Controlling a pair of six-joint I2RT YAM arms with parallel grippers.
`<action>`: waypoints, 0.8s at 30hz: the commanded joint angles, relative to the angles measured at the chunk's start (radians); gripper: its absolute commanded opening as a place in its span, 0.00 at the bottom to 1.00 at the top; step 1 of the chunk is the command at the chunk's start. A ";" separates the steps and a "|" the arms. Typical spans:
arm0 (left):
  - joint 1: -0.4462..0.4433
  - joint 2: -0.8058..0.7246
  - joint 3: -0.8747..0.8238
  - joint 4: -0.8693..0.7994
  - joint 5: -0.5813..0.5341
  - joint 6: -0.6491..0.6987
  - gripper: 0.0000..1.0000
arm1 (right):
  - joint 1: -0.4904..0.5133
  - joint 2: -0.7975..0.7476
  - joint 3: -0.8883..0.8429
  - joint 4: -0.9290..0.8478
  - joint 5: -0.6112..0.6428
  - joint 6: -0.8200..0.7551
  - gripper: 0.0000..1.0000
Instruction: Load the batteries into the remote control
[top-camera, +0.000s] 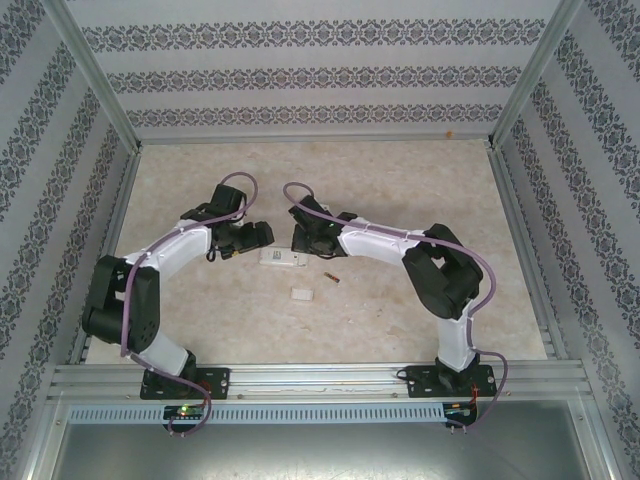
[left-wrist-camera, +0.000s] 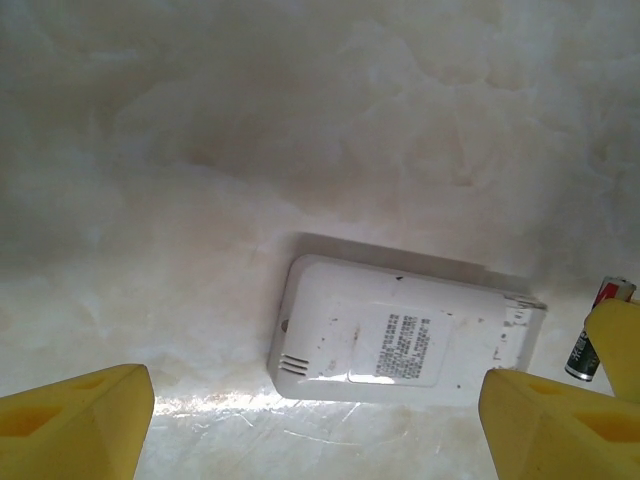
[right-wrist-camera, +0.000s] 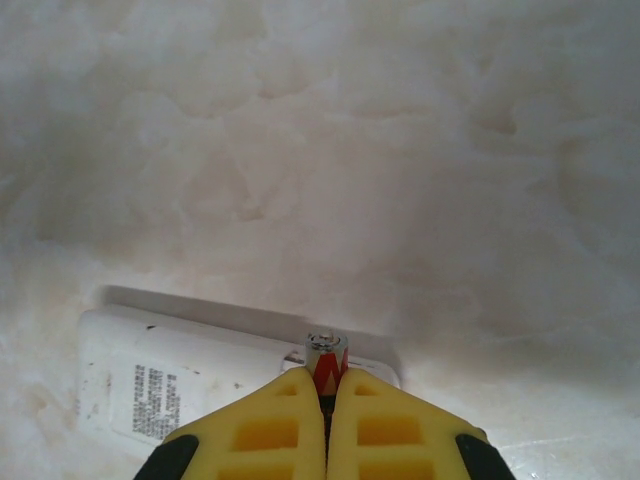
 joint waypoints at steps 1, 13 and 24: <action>0.011 0.027 0.040 -0.006 0.032 0.032 0.85 | 0.011 0.030 -0.014 0.019 0.004 0.081 0.00; 0.012 0.031 0.037 0.002 0.039 0.018 0.85 | 0.034 0.041 -0.043 -0.003 0.015 0.146 0.00; 0.012 0.028 0.041 0.000 0.039 0.010 0.86 | 0.045 0.021 -0.045 -0.048 0.053 0.158 0.11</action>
